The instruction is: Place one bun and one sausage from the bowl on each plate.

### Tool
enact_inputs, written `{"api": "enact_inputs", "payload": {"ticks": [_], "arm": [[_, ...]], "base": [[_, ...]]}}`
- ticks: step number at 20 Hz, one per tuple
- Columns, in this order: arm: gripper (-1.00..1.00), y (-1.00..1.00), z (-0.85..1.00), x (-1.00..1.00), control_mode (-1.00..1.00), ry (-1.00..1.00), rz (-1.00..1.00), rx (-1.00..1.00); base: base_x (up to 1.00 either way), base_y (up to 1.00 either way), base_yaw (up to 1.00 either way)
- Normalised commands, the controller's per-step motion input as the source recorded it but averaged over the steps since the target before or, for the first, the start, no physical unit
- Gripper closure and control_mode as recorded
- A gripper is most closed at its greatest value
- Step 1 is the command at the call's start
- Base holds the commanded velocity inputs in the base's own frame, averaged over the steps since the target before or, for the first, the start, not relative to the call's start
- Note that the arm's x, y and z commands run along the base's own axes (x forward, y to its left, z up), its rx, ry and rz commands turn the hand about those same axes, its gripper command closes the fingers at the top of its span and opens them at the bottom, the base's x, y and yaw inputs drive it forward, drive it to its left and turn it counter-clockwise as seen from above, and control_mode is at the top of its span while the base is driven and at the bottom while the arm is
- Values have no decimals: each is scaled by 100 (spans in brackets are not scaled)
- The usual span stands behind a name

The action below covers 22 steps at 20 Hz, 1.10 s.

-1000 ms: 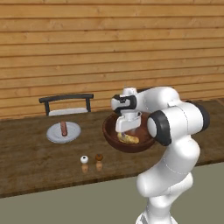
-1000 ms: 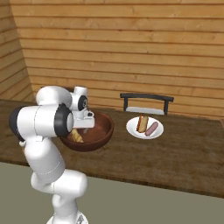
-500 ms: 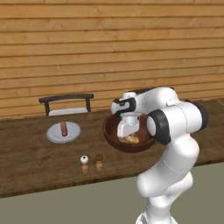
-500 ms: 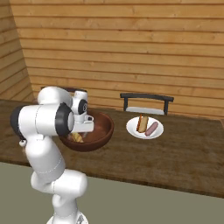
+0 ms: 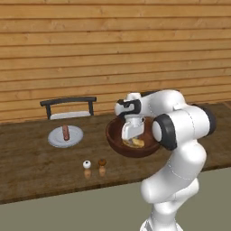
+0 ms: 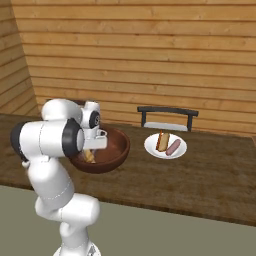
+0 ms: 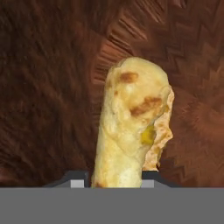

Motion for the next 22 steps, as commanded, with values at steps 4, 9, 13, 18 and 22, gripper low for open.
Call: {"api": "enact_inputs", "payload": {"ticks": [4,9,13,18,22], "arm": [[100,0,88,-32,-100,0,-4,0],[100,7,82,-55,-100,0,-8,0],[100,60,51,-41,-100,0,0,0],[100,73,54,-5,-100,-4,-5,0],[100,78,45,3,-100,-2,-9,0]], "base": [[0,0,0],[0,0,0],[0,0,0],[0,0,0],[0,0,0]]}}
